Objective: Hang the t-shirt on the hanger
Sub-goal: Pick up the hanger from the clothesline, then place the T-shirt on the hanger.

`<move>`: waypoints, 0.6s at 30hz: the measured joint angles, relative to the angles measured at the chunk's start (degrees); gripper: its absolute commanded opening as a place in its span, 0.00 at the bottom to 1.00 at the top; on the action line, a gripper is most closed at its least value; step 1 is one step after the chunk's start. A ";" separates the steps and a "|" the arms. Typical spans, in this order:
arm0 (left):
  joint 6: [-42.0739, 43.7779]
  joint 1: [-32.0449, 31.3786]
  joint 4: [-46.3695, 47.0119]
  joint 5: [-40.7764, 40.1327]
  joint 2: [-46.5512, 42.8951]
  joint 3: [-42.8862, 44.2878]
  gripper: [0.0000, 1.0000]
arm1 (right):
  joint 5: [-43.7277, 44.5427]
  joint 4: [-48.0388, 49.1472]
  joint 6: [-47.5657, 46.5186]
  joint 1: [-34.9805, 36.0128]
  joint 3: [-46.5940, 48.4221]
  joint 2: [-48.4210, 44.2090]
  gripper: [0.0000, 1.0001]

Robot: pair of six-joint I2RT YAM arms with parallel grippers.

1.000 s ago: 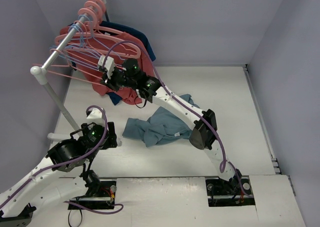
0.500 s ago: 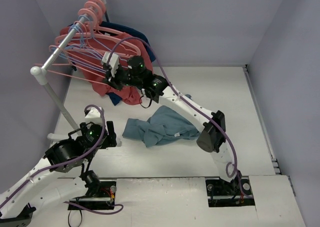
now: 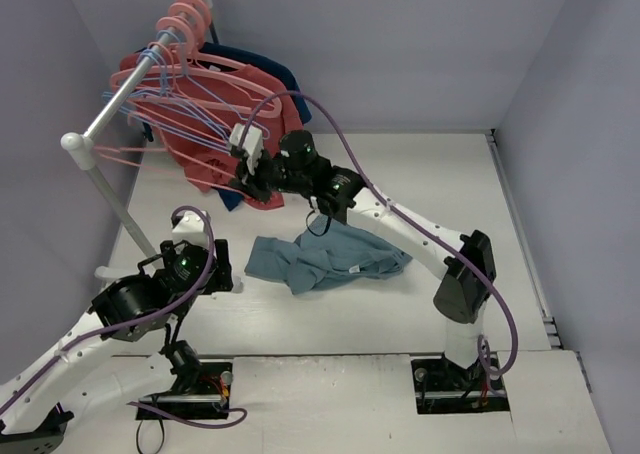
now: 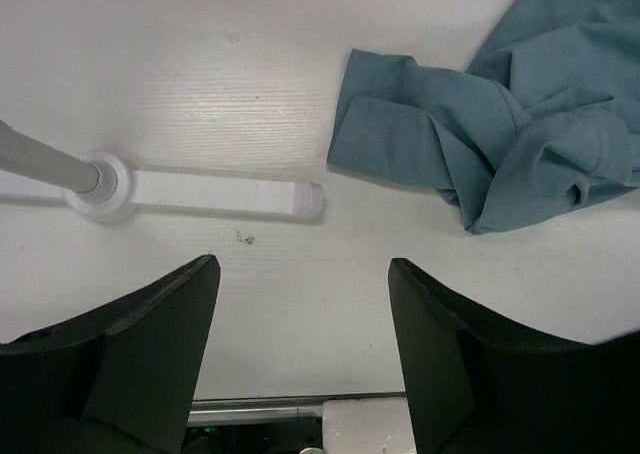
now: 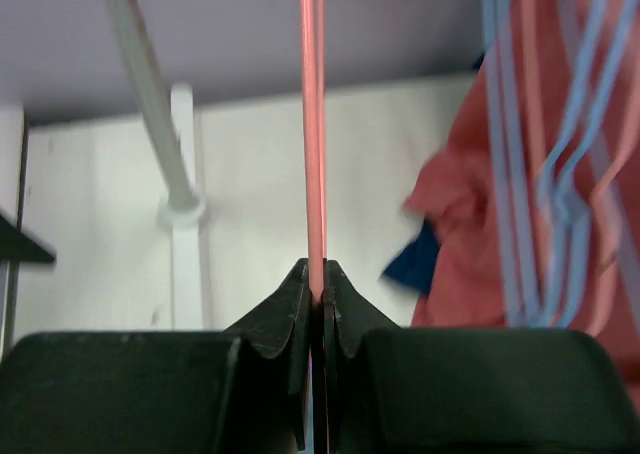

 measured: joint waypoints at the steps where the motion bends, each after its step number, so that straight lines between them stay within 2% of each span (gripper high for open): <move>1: 0.17 0.00 -0.03 -0.01 0.07 0.24 0.64 | 0.36 -0.40 0.16 0.00 -3.70 -1.31 0.00; 10: 1.39 0.00 0.06 0.15 2.24 2.07 0.64 | 2.79 -2.79 2.73 -1.28 -30.91 -14.32 0.00; 15: 2.02 0.04 0.85 1.90 6.21 3.09 0.64 | 3.51 -2.46 5.31 -6.66 -43.18 -28.20 0.00; 18: 2.02 0.14 2.31 3.72 10.19 4.99 0.64 | 4.74 -4.38 6.77 -10.99 -47.44 -36.67 0.00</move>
